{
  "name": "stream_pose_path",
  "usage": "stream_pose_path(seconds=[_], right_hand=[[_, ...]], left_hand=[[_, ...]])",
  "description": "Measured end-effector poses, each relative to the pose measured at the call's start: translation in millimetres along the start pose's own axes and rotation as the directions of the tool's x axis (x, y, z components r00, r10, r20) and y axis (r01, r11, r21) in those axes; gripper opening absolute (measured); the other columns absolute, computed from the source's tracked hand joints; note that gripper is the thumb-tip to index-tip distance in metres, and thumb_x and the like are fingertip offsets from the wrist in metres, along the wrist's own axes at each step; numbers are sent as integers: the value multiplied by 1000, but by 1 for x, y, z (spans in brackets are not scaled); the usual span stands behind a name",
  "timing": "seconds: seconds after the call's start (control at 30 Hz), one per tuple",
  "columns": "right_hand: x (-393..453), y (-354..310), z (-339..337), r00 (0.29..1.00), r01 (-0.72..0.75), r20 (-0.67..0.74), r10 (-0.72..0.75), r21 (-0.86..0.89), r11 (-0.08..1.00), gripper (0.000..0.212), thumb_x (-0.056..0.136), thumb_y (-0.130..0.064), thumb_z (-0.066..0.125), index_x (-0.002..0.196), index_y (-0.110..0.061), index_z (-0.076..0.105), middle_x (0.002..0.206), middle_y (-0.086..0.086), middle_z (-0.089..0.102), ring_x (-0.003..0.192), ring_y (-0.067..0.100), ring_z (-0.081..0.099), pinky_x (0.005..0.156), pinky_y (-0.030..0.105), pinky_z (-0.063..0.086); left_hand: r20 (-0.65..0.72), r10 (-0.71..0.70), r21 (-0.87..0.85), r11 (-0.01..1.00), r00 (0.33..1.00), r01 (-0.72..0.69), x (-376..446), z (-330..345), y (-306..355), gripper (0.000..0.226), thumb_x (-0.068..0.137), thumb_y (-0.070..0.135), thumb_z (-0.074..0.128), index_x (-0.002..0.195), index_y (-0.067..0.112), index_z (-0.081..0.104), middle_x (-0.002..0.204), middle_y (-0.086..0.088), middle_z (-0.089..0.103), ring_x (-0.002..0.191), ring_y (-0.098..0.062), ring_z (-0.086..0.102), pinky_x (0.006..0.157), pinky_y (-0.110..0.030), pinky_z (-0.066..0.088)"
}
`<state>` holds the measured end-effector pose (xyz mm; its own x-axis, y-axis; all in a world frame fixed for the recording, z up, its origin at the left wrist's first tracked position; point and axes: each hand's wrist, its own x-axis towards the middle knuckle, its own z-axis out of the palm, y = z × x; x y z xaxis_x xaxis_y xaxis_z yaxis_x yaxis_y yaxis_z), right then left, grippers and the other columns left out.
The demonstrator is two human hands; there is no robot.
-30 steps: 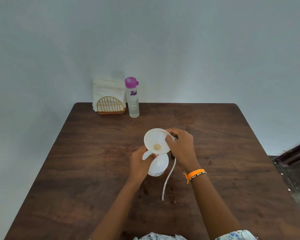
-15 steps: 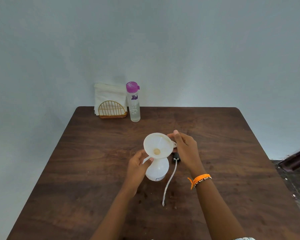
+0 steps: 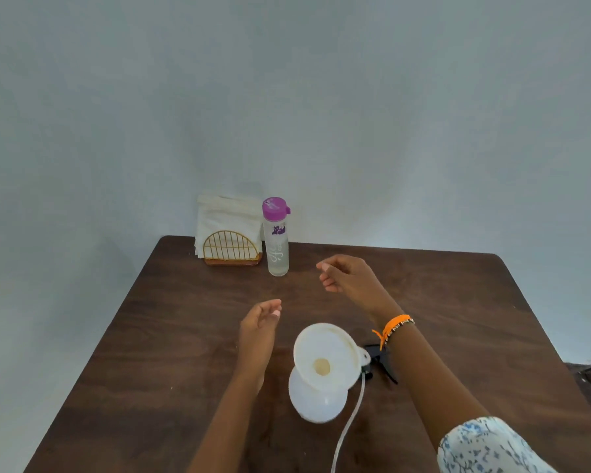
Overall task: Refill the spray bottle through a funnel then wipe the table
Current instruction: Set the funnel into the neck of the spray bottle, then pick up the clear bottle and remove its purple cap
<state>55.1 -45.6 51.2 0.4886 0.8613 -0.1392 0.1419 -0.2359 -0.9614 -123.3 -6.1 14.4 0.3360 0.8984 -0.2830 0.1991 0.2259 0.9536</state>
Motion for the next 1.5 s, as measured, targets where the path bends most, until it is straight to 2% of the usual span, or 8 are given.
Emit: stream_pose_path(seconds=[0.17, 0.3, 0.4, 0.57, 0.83, 0.97, 1.17, 1.5], right_hand=[[60, 3, 19, 996, 87, 39, -79, -280, 956, 31, 85, -17, 64, 115, -9, 57, 104, 5, 60, 90, 13, 55, 74, 9, 41], [95, 21, 41, 991, 100, 117, -68, -302, 948, 62, 84, -23, 67, 136, -12, 36, 135, 7, 44, 120, 19, 45, 101, 35, 40], [116, 26, 49, 988, 131, 119, -101, -279, 951, 69, 81, -23, 70, 139, -14, 33, 143, 6, 38, 129, 20, 38, 107, 42, 35], [140, 27, 58, 980, 183, 119, -158, -241, 953, 64, 77, -20, 75, 131, -14, 41, 134, 3, 50, 122, 17, 47, 97, 28, 39], [130, 27, 59, 971, 240, 83, -226, -253, 937, 51, 81, -13, 68, 125, -10, 44, 125, 7, 58, 112, 19, 55, 90, 25, 44], [109, 18, 53, 968, 250, 72, -240, -267, 931, 45, 80, -14, 69, 119, -10, 48, 119, 5, 60, 107, 19, 58, 91, 34, 50], [60, -34, 28, 955, 290, -13, -297, -174, 941, 42, 83, -16, 67, 120, -14, 48, 111, -8, 56, 94, 0, 52, 69, 1, 42], [-21, -140, -19, 836, 474, -248, -489, -121, 872, 33, 86, -26, 62, 118, -21, 53, 107, -14, 60, 93, -5, 55, 67, 0, 41]], left_hand=[[-72, 2, 2, 1000, 997, -2, 39, 5, 9, 21, 95, 12, 49, 107, 24, 60, 99, 15, 60, 90, 9, 52, 72, -9, 37], [-82, 8, 34, 999, 997, -5, 61, 9, 10, 22, 95, 10, 48, 106, 25, 59, 99, 16, 60, 92, 6, 53, 74, -9, 39], [-79, -5, 58, 998, 997, 10, 74, 10, 10, 21, 95, 11, 49, 107, 26, 58, 98, 18, 59, 92, 5, 54, 77, -11, 40], [-89, -24, 55, 998, 996, 28, 83, 11, 3, 22, 95, 10, 47, 108, 23, 59, 99, 17, 59, 91, 8, 53, 70, -7, 40], [-78, -36, 37, 999, 996, 39, 74, 11, 5, 23, 95, 9, 47, 111, 20, 60, 103, 13, 60, 91, 7, 52, 69, -7, 39], [-66, -7, 14, 1000, 998, 8, 64, 6, 17, 23, 95, 10, 48, 108, 24, 60, 104, 13, 61, 94, 5, 53, 71, -8, 39], [50, 121, 42, 992, 991, -123, 45, 0, 49, 34, 88, 9, 61, 116, 27, 53, 118, 10, 57, 112, -4, 52, 93, -18, 41], [267, 331, 42, 934, 905, -354, 2, 14, 110, 69, 77, 23, 75, 133, 34, 36, 136, 15, 41, 124, -2, 38, 106, -22, 29]])
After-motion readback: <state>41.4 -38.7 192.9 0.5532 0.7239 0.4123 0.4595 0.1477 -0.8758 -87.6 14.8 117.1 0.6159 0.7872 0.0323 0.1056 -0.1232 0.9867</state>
